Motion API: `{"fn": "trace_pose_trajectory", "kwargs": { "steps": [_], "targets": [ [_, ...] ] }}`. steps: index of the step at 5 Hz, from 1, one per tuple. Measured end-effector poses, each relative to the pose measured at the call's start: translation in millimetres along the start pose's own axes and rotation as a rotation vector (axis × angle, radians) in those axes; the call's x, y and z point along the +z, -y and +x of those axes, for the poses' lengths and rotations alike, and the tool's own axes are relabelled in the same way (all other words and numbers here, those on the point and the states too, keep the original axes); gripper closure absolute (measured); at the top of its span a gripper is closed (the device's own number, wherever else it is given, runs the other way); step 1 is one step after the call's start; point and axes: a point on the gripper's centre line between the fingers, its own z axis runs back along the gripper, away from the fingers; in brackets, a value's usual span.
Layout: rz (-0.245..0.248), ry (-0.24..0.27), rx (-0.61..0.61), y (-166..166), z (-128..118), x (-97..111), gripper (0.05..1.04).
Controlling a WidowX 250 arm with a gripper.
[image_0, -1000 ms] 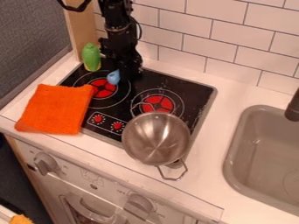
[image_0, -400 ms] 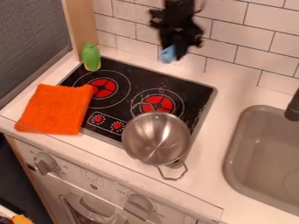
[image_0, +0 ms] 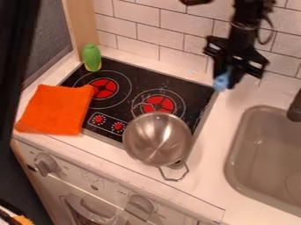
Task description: Moved the blue handled spoon to the far edge of the right burner
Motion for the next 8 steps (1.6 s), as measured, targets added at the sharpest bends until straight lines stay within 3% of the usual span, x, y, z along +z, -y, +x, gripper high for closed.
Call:
{"fn": "trace_pose_trajectory", "kwargs": {
  "steps": [1, 2, 6, 7, 8],
  "targets": [
    [0.017, -0.072, 0.057, 5, -19, -13, 0.746],
    [0.028, -0.106, 0.094, 7, -35, -18, 0.746],
    [0.078, -0.109, 0.114, -13, -54, -27, 0.746],
    [0.080, -0.106, 0.118, -16, -56, -31, 0.656],
    [0.044, -0.062, 0.131, -17, -57, -29, 0.348]
  ]
}}
